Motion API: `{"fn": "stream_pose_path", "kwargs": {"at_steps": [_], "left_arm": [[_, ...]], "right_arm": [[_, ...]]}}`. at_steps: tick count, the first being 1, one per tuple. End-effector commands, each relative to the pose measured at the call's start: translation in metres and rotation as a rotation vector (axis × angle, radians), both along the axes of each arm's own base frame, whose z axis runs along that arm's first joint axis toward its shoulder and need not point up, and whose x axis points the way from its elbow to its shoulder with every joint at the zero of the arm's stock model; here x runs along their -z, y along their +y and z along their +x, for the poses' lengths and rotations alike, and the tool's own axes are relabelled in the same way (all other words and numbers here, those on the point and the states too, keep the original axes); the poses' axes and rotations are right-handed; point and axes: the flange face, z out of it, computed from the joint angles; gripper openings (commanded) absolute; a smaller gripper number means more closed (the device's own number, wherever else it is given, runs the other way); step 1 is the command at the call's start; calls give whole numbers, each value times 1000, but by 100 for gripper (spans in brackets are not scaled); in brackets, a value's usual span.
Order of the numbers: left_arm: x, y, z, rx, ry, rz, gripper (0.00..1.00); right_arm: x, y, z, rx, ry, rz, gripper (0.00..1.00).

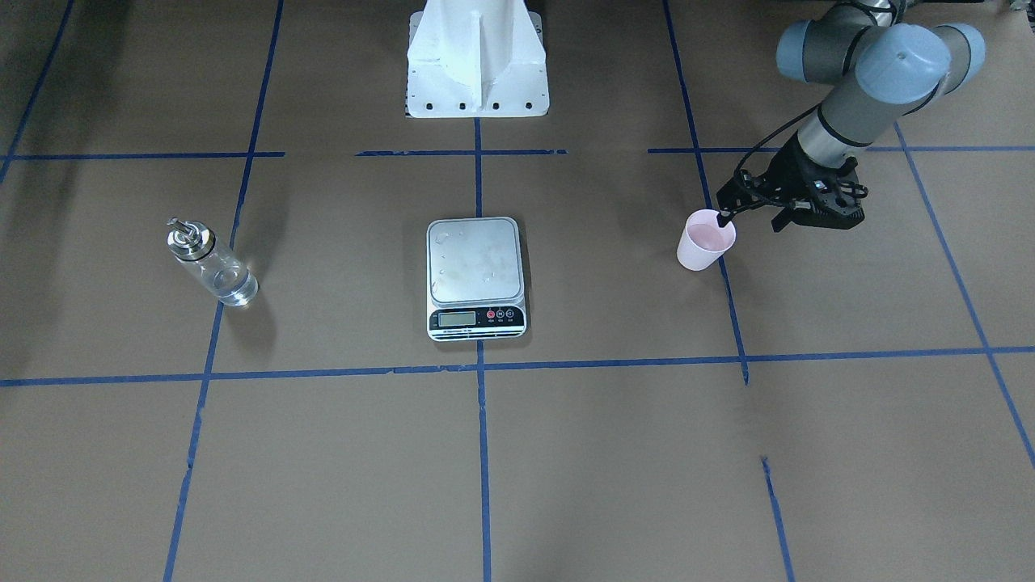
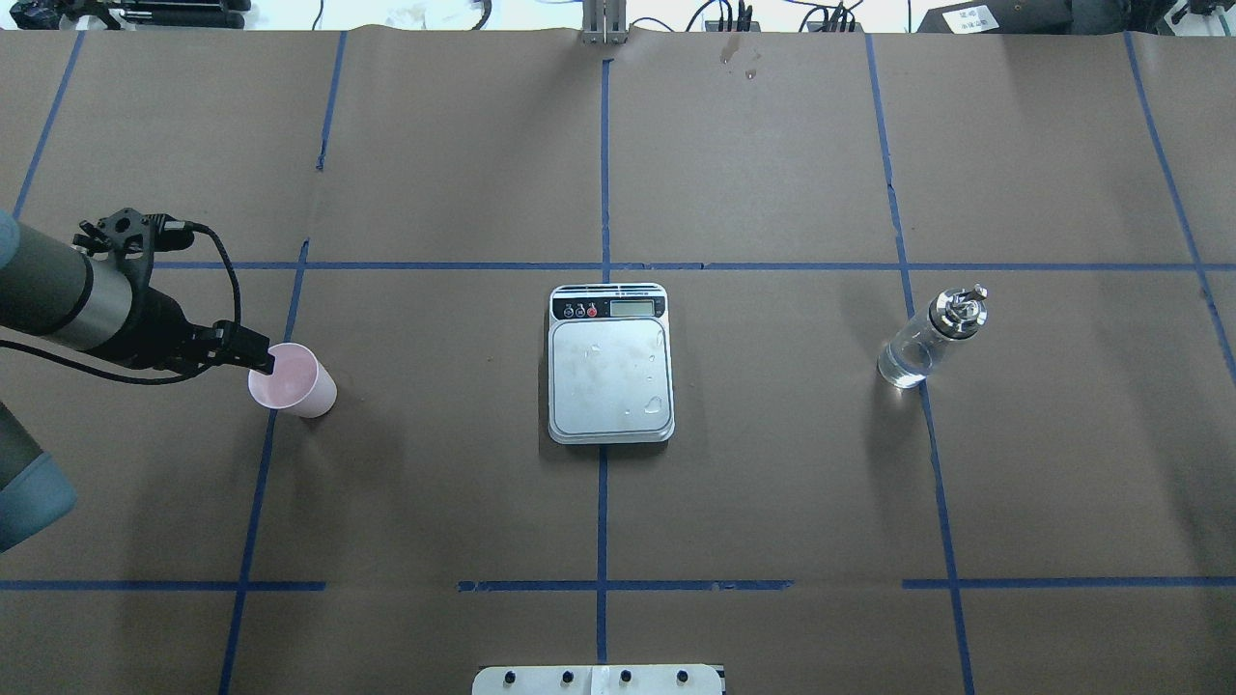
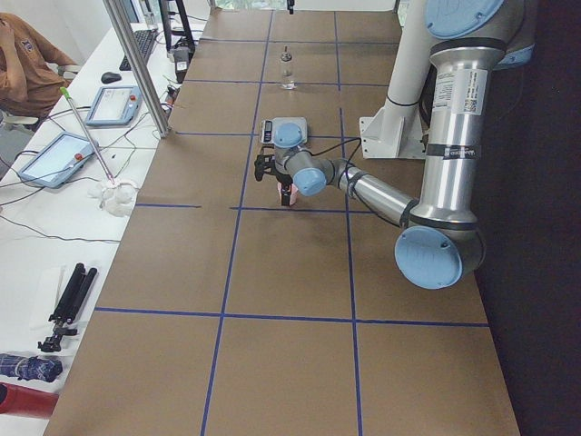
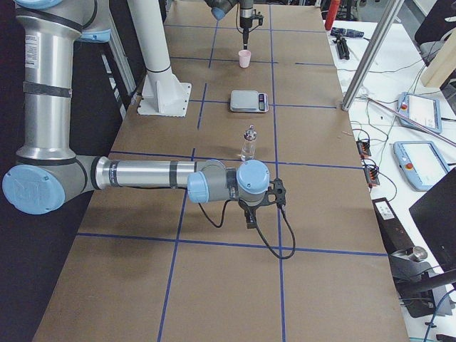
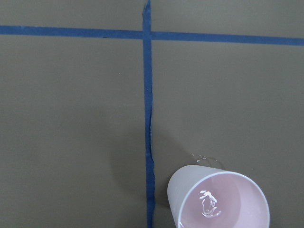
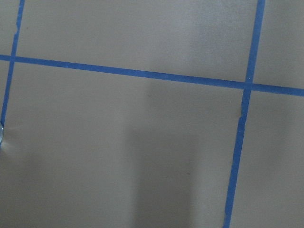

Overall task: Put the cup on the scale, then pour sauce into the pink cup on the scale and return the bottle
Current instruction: 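Reach the left gripper down to the pink cup and grasp it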

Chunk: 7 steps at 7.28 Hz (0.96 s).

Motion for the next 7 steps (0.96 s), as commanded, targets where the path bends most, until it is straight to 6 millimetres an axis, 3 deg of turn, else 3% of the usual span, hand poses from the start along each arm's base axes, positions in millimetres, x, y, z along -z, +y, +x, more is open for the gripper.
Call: {"fn": "stream_pose_path", "kwargs": {"at_steps": [1,3,4,5,7], "left_arm": [[-3,-7,16,-10,-6,-4,88],[-7,2,28,-38,-14,-10,66],[-8,3,28,-38,-15,-11,43],[-7,3,27,-39,-12,-16,0],[-4,3,28,-43,-18,-32,0]], "right_arm": [[0,0,-1,2,-13,-3,100],[-2,-1,-2,5,-12,-6,100],[-2,-1,-2,5,-11,-7,100],[-3,-1,-3,6,-13,-10,100],[-2,-2,-4,8,-13,-7,100]]}}
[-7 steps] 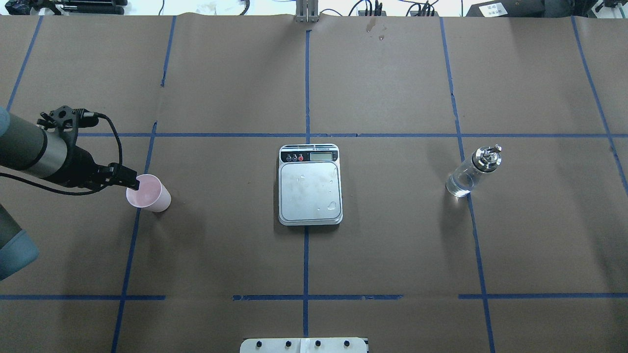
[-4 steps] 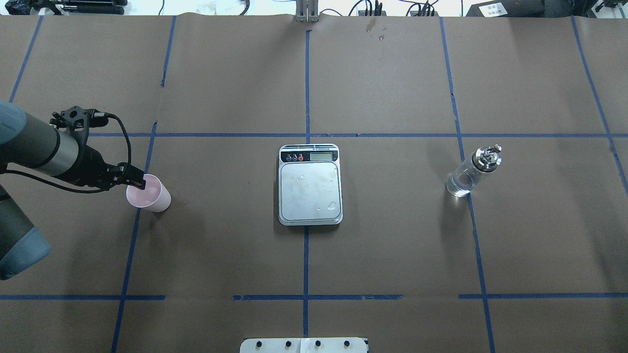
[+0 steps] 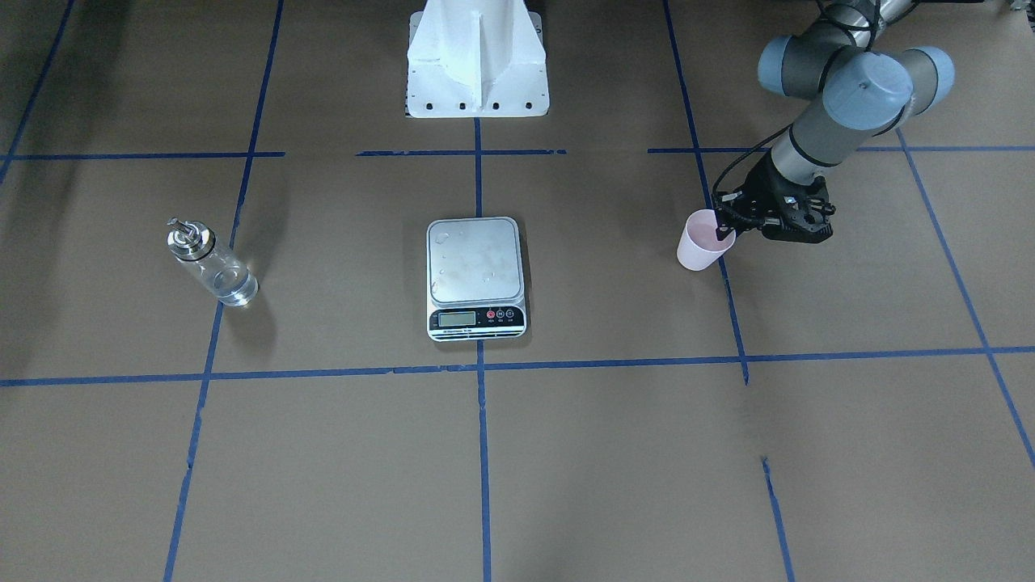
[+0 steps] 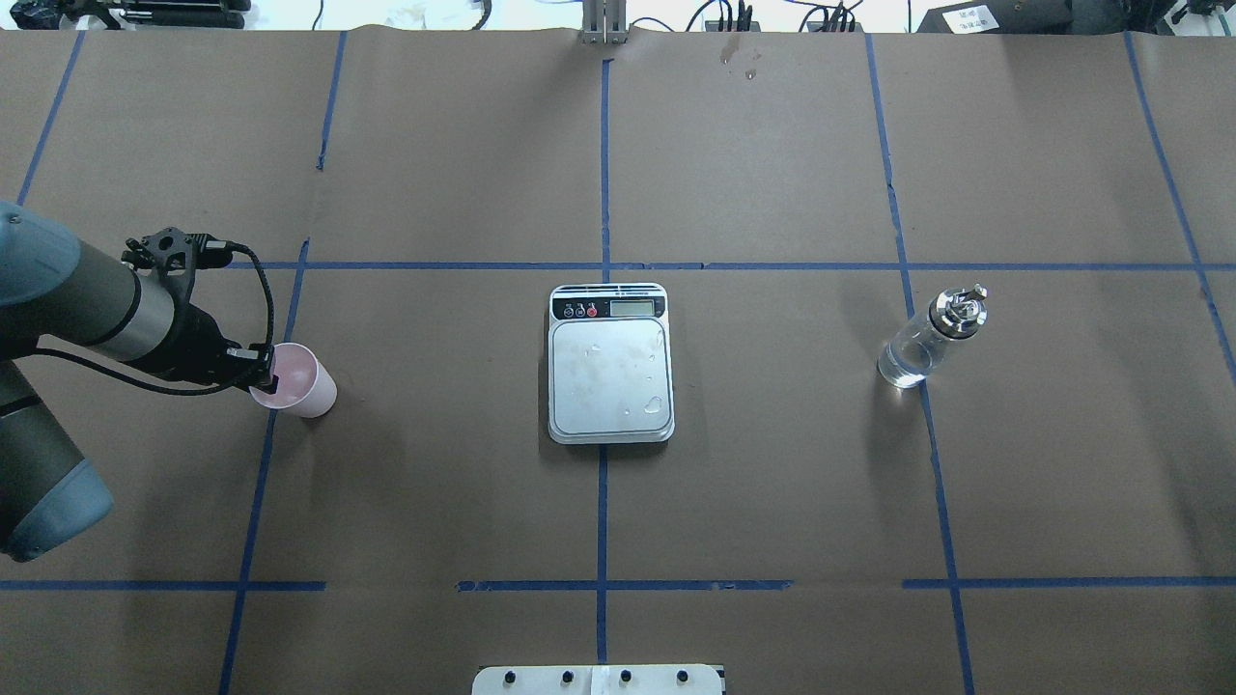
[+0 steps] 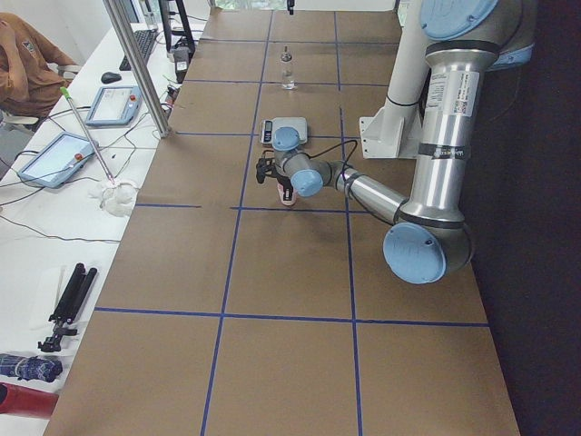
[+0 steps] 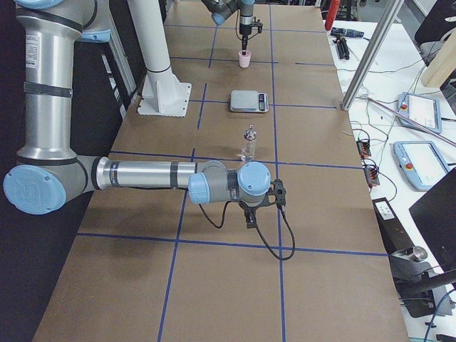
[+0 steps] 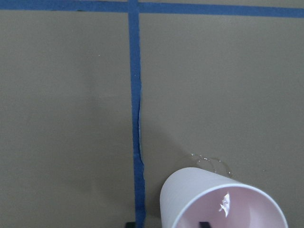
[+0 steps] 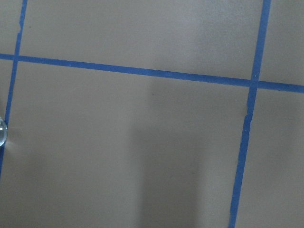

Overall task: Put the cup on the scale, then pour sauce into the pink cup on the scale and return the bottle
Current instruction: 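Reach the left gripper down to the pink cup and grasp it, then carry the pink cup with the left gripper onto the scale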

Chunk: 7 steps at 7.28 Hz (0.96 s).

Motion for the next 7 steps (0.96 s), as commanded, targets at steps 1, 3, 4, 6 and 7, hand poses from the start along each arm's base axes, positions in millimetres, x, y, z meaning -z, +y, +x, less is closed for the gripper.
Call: {"fn": "stream_pose_path", "kwargs": {"at_steps": [1,3,4,6,7], "left_arm": [[25,4,-4,0,11,2,0],[135,-20,21,97,58,-96,0],[188,-15,55,111,86,-157,0],[263,1,109,135,111,-141,0],[278,0,157,121,80,-148,0]], "right_arm": [[0,0,-1,2,1,3,100],[4,-2,-1,1,0,39,100],[3,-3,-1,1,-2,43,100],[8,-4,-6,12,-5,79,100],[8,-3,-9,18,-7,100,100]]}}
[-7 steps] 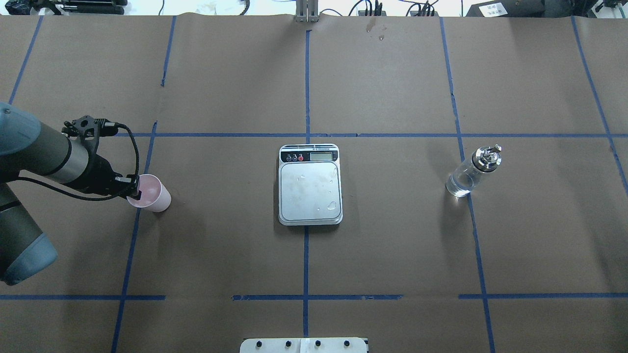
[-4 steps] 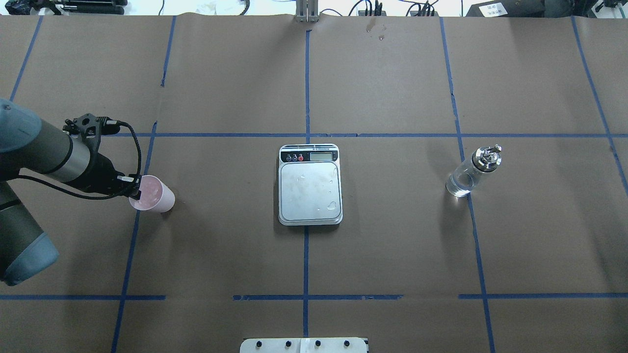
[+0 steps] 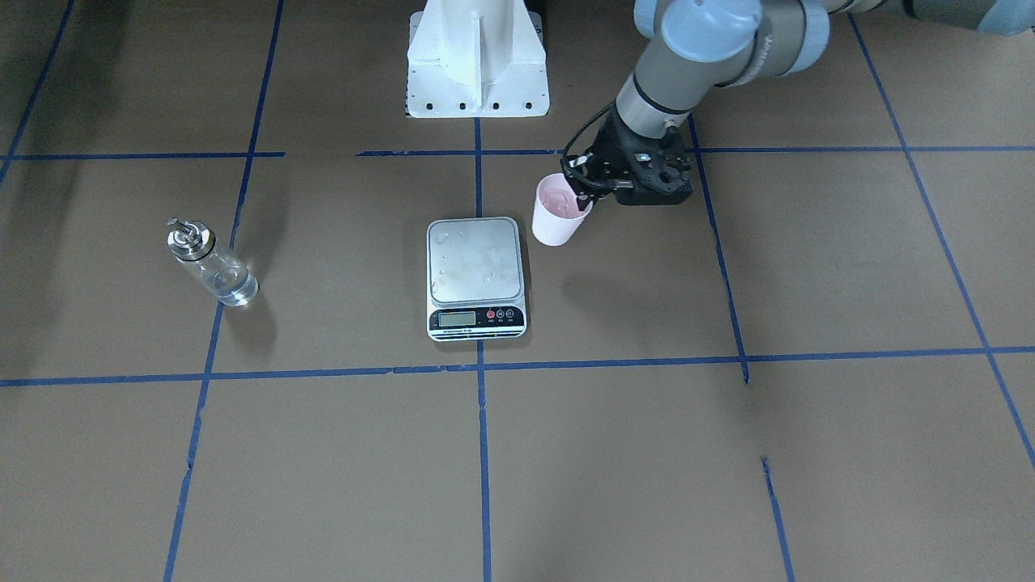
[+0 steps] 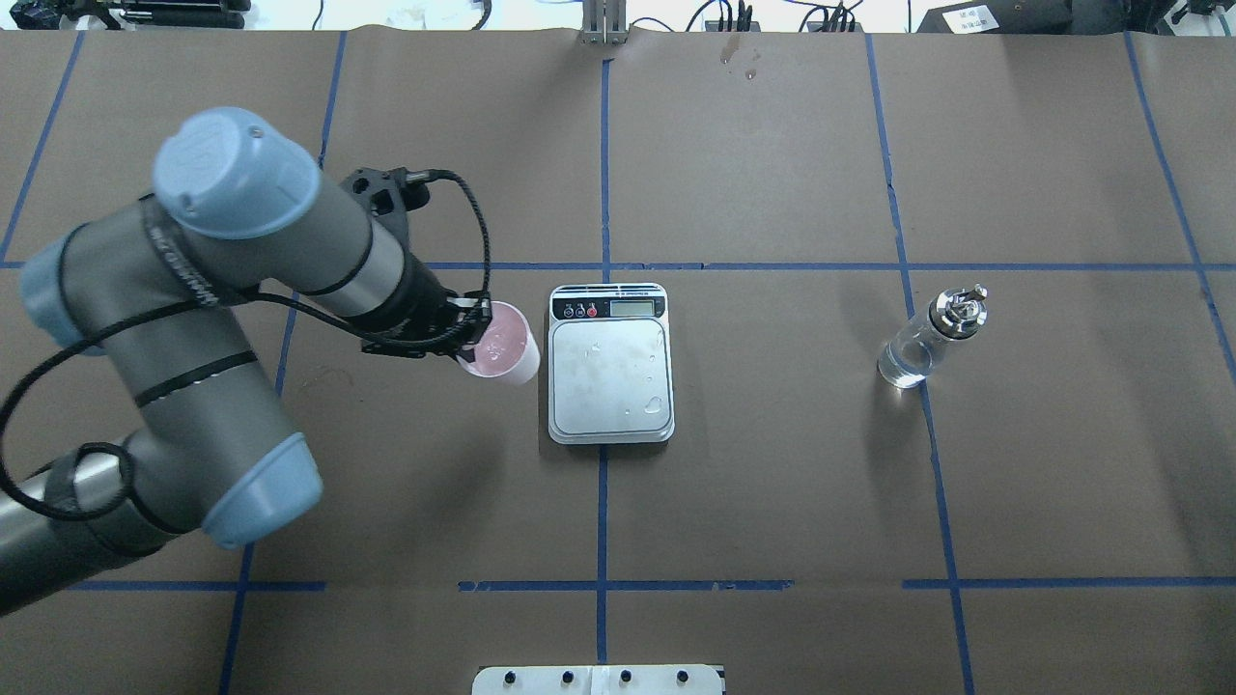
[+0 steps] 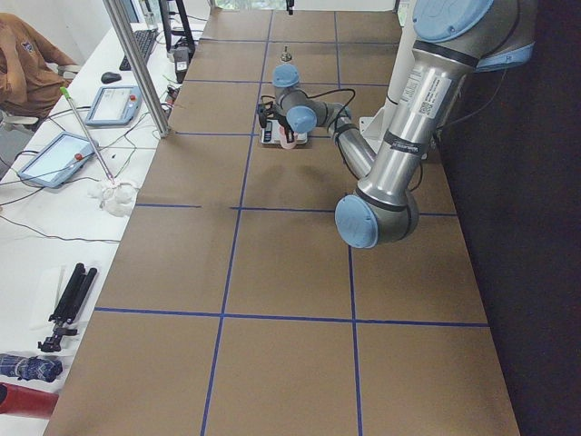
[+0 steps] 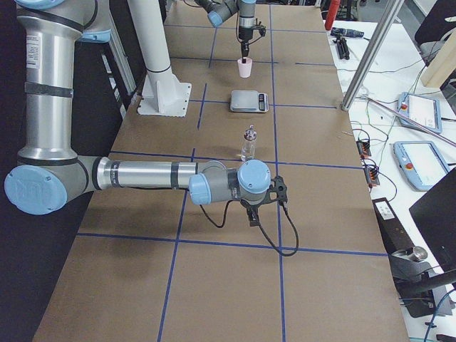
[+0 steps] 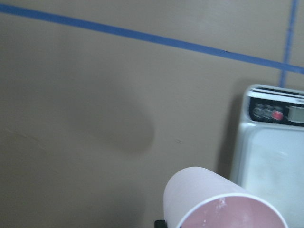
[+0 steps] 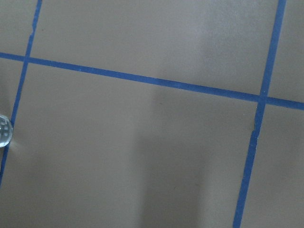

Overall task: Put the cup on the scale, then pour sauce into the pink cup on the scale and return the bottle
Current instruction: 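Carry the pink cup with the left gripper onto the scale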

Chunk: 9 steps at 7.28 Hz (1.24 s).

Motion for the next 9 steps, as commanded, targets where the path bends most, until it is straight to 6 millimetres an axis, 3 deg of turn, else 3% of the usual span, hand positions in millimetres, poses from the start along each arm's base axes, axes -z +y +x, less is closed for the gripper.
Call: {"fn": "stream_pose_path", "kwargs": {"at_steps": [1,3,5,8,9], "left_arm": [[36,-10,68,1,-34,-9,0],[30,-10,88,-17,-56,-18,0],[40,-21,106,-16,-68,-24,0],[38,-25,108,9,-83,-3,0],[38,-25,108,9,-83,-3,8]], "right_arm": [[2,0,-6,12,-3,30,100],[1,0,-9,19,-4,25,100],[-1,0,-9,20,-5,21,100],[1,0,-9,20,-7,25,100],[2,0,-9,20,-8,30,100]]}}
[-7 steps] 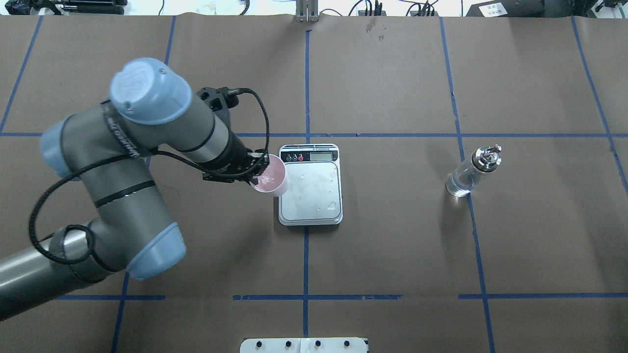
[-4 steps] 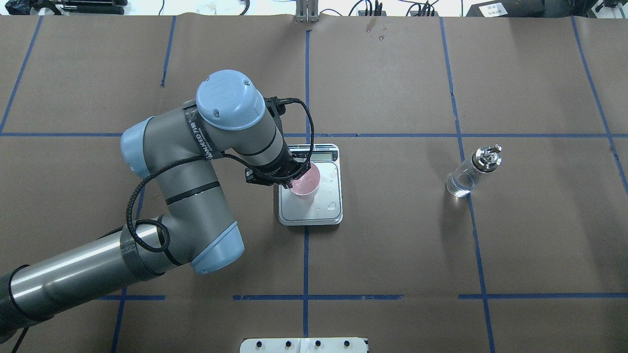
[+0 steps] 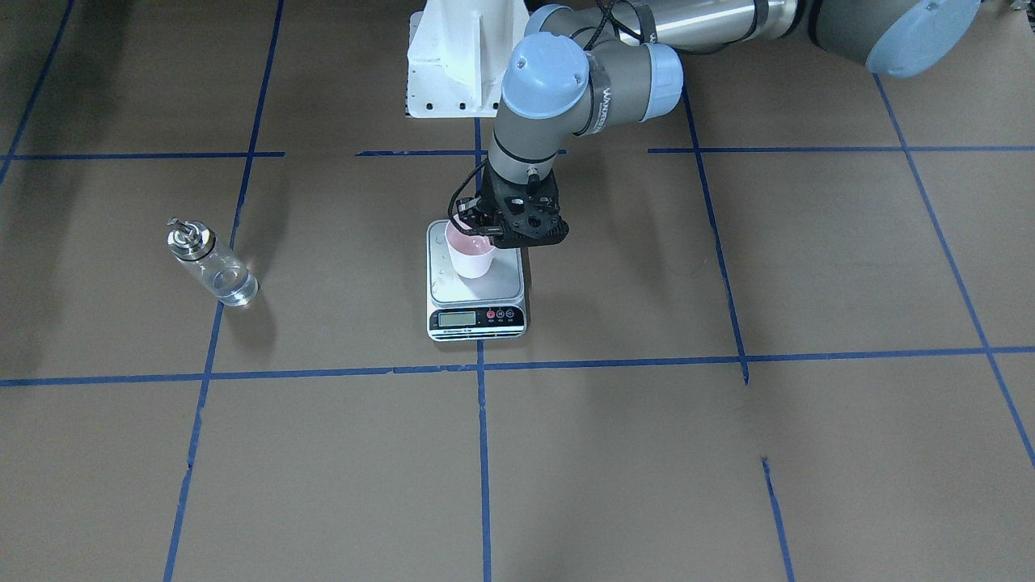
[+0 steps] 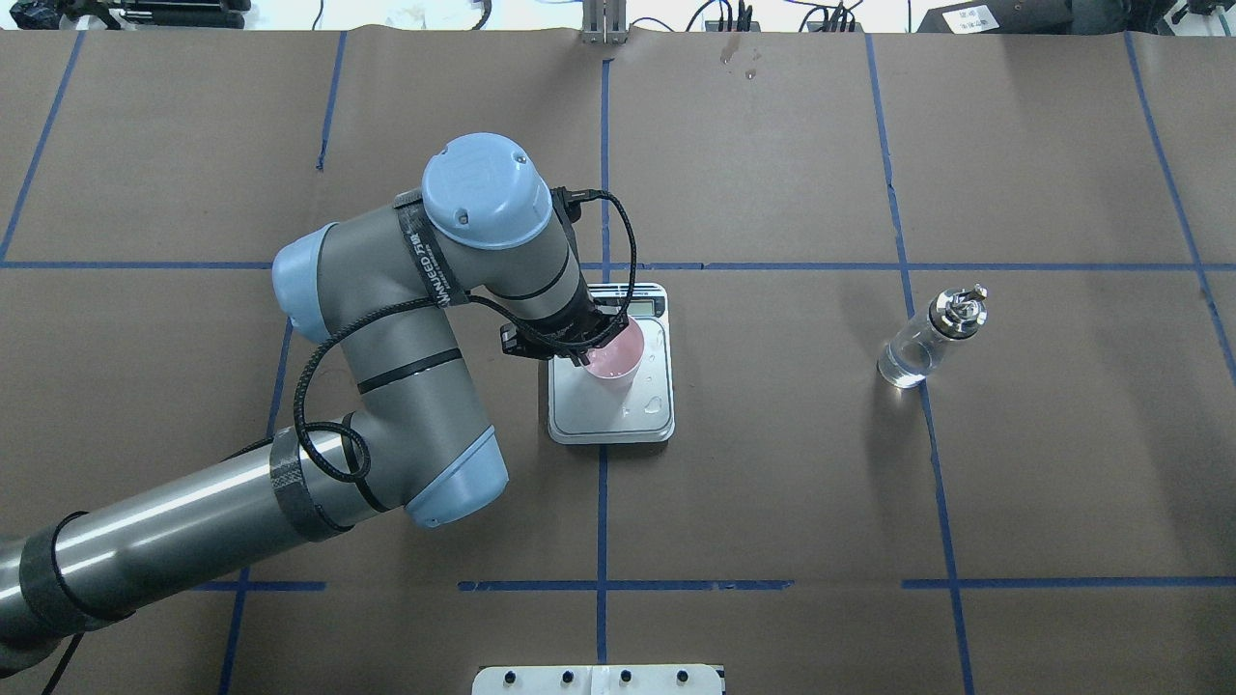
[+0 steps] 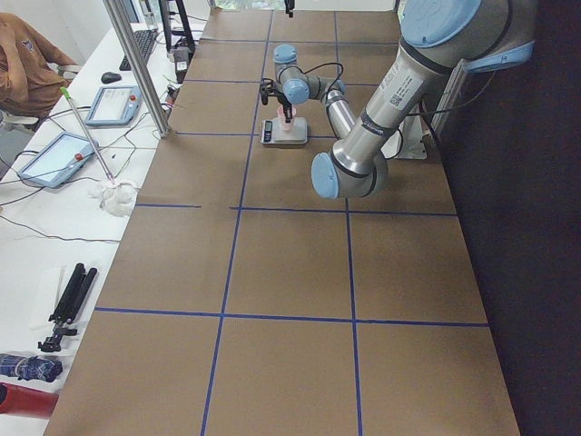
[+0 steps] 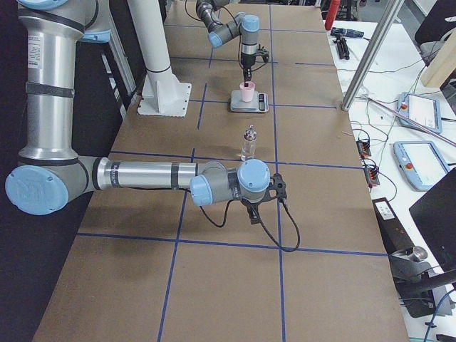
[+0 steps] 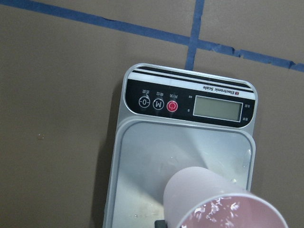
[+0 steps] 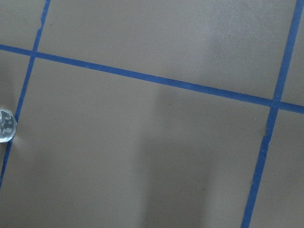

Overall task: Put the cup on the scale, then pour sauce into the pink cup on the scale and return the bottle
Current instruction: 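Carry the pink cup with the left gripper onto the scale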

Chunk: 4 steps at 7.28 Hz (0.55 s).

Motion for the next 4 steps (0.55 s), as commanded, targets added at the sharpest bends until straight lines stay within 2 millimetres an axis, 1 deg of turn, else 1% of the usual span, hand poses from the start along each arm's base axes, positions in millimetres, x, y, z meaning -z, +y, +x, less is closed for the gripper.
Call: {"fn": "stream_pose_path", "kwargs": {"at_steps": [1,2,3,4], "left_arm": [[-2,3,4,-3,2,14,38],[0,3,2,-3,13,19,47],[0,5,-2,-2,17,20,53],[3,12,-17,-5,39,31,54]], "right_arm": [[2,-1,-2,6,-1,8,100],[6,-2,-5,11,-4,15,100],[15,-3,-16,40,-40,46,100],[23,-3,-28,34,-54,53,100]]}}
